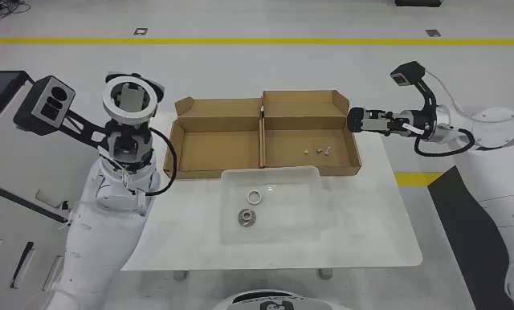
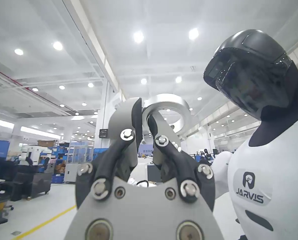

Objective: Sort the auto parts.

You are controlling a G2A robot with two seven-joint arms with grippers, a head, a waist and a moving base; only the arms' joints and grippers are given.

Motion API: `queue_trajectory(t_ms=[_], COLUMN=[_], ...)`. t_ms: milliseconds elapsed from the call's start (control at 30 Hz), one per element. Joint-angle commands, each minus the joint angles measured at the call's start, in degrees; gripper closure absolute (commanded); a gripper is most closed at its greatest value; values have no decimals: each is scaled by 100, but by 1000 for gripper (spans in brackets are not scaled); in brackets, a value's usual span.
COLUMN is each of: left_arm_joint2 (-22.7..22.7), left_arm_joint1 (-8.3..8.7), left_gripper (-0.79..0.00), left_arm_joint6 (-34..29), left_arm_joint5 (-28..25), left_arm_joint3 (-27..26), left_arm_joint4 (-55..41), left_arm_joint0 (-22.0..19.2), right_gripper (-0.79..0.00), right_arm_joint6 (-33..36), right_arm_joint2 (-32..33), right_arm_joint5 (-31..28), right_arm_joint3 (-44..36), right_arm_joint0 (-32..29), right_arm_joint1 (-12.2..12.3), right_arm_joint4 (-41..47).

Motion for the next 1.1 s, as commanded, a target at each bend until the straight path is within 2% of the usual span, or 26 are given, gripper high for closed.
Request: queue_trajectory(t_ms=[0, 233, 433, 567, 833, 1000, 1067], left_arm_joint2=[-89, -257, -346, -266, -73, -63, -110], left_arm_joint1=[-4, -25, -11, -39, -114, -148, -149], left_gripper=[0, 0, 0, 0, 0, 0, 0], left_arm_joint6=[-118, -481, -1001, -770, -64, 62, -100], left_arm_joint5=[115, 558, 667, 480, -281, -552, -576], left_arm_joint3=[-13, -19, 4, 31, 107, 117, 148], left_arm_joint4=[224, 875, 1619, 1352, 8, -470, -366], left_arm_joint0=[-15, -45, -151, -156, -168, -222, -239], right_gripper=[-785, -785, -785, -785, -785, -785, -785], right_arm_joint6=[0, 0, 0, 0, 0, 0, 0], right_arm_joint2=[0, 0, 0, 0, 0, 0, 0], right_arm_joint5=[0, 0, 0, 0, 0, 0, 0], right_arm_joint3=[0, 0, 0, 0, 0, 0, 0], right_arm_joint0=[0, 0, 0, 0, 0, 0, 0], right_arm_joint1=[0, 0, 0, 0, 0, 0, 0], right_arm_joint4=[0, 0, 0, 0, 0, 0, 0])
